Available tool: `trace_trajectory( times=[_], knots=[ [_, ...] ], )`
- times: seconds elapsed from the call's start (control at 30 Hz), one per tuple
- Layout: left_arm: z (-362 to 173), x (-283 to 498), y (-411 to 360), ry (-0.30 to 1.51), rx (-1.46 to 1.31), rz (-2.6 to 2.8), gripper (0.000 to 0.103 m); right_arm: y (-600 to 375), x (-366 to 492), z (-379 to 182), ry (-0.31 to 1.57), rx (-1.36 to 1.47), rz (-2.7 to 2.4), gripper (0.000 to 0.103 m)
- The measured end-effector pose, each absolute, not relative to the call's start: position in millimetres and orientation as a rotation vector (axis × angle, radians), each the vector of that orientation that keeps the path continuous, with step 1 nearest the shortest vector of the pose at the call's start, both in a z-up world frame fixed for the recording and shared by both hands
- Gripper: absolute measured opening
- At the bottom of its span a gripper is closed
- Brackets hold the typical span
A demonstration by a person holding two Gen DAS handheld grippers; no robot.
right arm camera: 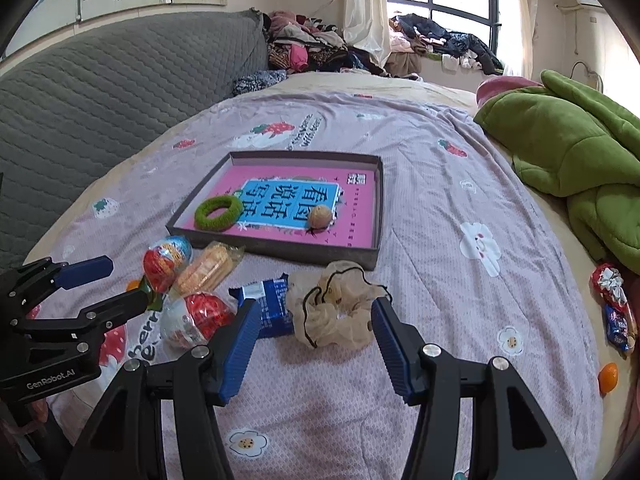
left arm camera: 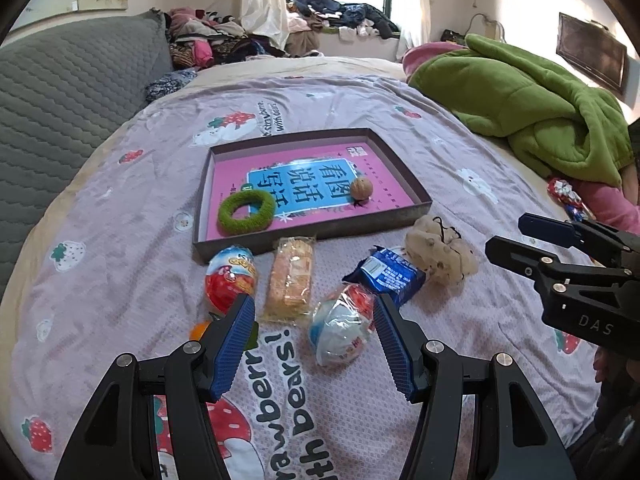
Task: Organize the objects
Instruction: 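Move left gripper to the plastic-wrapped egg toy while right gripper moves to the beige scrunchie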
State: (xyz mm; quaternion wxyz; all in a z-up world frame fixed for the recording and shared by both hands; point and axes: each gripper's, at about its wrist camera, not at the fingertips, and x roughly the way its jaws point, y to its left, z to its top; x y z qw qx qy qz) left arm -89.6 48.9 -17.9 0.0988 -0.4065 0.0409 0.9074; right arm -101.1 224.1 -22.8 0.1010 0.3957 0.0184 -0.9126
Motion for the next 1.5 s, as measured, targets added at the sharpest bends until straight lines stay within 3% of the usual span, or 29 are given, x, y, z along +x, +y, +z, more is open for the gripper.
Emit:
trace_trajectory(
  times=[1.5],
  knots=[
    [-70.2, -106.3, 59.5, 0.113, -1.297, 2.566, 0.063, 212.2, -118.1, -65.9, 0.157, 1.29, -2.636, 0.057]
  ],
)
